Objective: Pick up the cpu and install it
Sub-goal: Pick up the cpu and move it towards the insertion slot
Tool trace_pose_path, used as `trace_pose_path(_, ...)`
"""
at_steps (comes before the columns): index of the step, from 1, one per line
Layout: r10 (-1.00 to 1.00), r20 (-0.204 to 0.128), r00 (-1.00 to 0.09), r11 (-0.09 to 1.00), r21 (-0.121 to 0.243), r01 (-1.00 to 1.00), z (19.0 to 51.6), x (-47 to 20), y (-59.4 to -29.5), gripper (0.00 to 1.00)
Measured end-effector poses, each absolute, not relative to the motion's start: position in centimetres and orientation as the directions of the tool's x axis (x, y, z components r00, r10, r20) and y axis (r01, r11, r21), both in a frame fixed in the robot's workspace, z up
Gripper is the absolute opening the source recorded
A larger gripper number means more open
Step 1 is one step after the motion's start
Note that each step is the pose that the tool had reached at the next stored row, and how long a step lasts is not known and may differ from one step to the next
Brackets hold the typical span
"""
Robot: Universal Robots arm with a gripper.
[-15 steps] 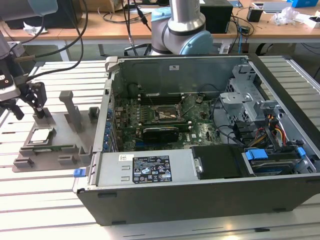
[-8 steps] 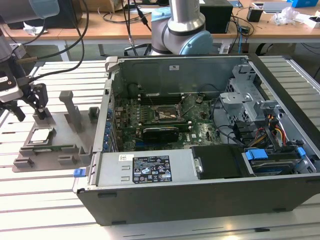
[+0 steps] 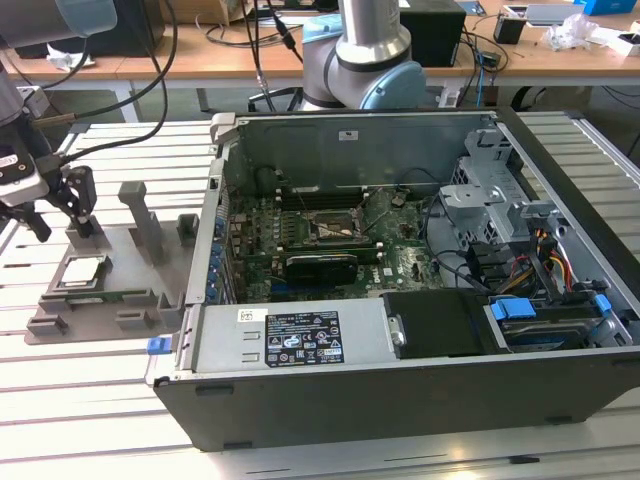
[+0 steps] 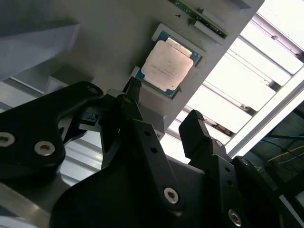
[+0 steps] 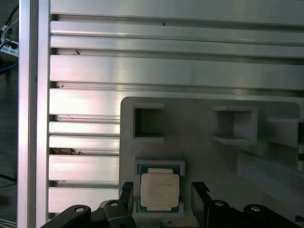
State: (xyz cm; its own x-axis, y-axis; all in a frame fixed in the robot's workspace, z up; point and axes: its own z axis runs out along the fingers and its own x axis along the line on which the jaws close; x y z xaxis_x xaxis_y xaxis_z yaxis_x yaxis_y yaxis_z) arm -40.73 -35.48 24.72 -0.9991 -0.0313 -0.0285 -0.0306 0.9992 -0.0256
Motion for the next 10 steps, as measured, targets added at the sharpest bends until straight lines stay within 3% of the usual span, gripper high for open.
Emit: trace_pose_path(10,-0.031,-0.028,-0.999,0.999,-0.025,-0.031,24.62,-40.73,-35.54,0.6)
